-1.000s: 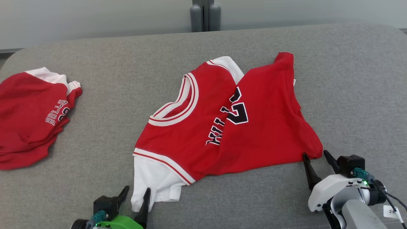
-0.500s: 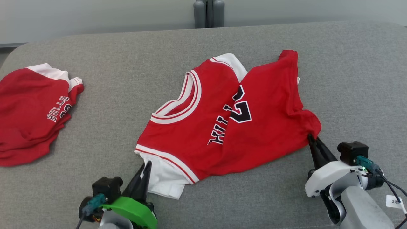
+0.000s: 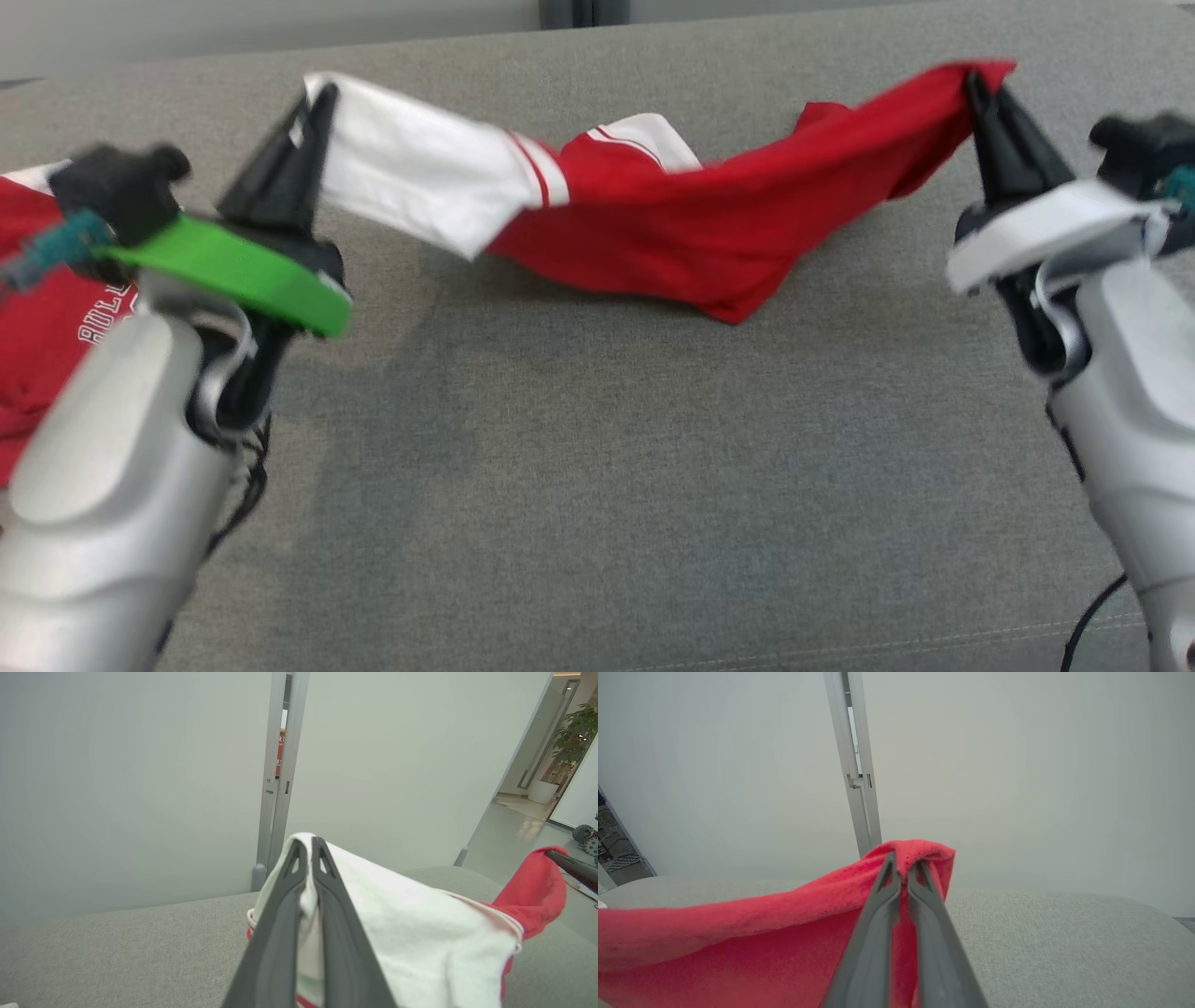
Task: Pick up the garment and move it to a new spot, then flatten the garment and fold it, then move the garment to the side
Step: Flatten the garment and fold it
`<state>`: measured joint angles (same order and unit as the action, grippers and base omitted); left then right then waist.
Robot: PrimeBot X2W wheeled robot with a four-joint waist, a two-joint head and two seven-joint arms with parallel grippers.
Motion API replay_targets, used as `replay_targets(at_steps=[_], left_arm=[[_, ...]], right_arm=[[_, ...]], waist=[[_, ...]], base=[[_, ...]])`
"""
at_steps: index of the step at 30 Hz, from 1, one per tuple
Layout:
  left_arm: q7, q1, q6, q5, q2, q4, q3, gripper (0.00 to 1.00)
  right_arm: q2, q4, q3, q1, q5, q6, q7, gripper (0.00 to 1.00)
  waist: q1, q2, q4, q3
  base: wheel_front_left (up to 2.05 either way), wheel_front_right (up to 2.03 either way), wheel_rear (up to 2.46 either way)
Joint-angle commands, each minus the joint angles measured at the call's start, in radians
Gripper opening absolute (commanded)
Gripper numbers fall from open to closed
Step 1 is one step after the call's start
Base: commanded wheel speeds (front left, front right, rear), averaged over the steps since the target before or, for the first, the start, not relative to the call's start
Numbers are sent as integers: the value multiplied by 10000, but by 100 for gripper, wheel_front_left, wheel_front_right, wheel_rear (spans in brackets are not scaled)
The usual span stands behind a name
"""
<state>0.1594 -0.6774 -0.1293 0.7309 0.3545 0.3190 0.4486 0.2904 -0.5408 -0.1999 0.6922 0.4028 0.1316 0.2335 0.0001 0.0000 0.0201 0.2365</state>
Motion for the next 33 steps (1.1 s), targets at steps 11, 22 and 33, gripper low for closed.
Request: replay_targets(at_steps=[11,22,33], left_arm=[[-1014,-7864,-21,551,301,2844,330,0],[-155,-11438,-11,805,-160,4450,1062,0],[783,-9070,-12,2001,508,3589,2009,0]], right_arm=[[253,-2083,-9,7418,913,-18,-1421,0],[-38,-3842,-747,10658,625,-18,-842,0],[506,-3250,-2461,8380,1898,-18,-45,0]], waist=[[-1,0,-514,2947],[-1,0,-549,3259],[-1,0,-420,3343]], base=[[0,0,0],[0,0,0],[0,0,0]])
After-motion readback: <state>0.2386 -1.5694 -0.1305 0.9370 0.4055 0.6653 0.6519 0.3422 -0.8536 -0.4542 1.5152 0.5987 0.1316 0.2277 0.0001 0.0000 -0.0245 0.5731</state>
